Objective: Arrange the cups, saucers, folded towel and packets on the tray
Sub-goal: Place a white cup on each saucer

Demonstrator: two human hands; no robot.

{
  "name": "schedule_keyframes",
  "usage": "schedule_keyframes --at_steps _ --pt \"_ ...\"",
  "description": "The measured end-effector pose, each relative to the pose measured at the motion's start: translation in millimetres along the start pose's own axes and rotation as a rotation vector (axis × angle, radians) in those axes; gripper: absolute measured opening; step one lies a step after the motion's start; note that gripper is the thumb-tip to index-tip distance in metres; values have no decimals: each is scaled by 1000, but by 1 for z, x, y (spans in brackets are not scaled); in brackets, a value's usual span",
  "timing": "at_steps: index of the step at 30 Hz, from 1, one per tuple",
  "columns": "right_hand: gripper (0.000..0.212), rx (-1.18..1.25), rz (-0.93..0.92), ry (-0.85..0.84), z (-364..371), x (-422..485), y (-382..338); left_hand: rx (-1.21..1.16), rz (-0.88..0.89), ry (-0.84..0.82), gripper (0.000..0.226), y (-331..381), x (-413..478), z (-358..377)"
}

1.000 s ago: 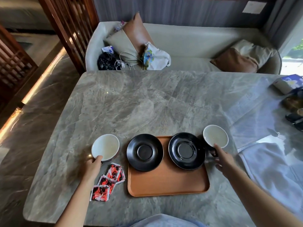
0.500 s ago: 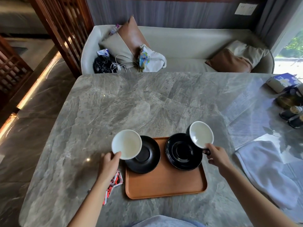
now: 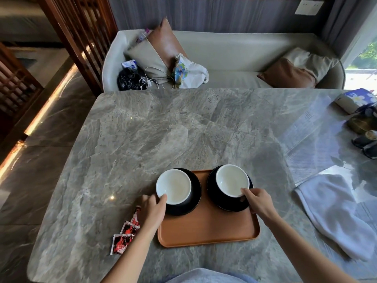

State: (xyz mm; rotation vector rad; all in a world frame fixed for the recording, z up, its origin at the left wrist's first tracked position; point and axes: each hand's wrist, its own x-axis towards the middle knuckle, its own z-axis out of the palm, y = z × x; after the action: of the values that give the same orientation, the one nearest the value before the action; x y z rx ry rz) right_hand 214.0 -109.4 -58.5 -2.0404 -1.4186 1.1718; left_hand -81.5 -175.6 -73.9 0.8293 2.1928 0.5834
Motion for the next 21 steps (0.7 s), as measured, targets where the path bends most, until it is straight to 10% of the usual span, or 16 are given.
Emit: schedule_keyframes --at_steps 21 --pt "41 47 -22 11 7 -17 7 295 35 -85 61 5 -23 15"
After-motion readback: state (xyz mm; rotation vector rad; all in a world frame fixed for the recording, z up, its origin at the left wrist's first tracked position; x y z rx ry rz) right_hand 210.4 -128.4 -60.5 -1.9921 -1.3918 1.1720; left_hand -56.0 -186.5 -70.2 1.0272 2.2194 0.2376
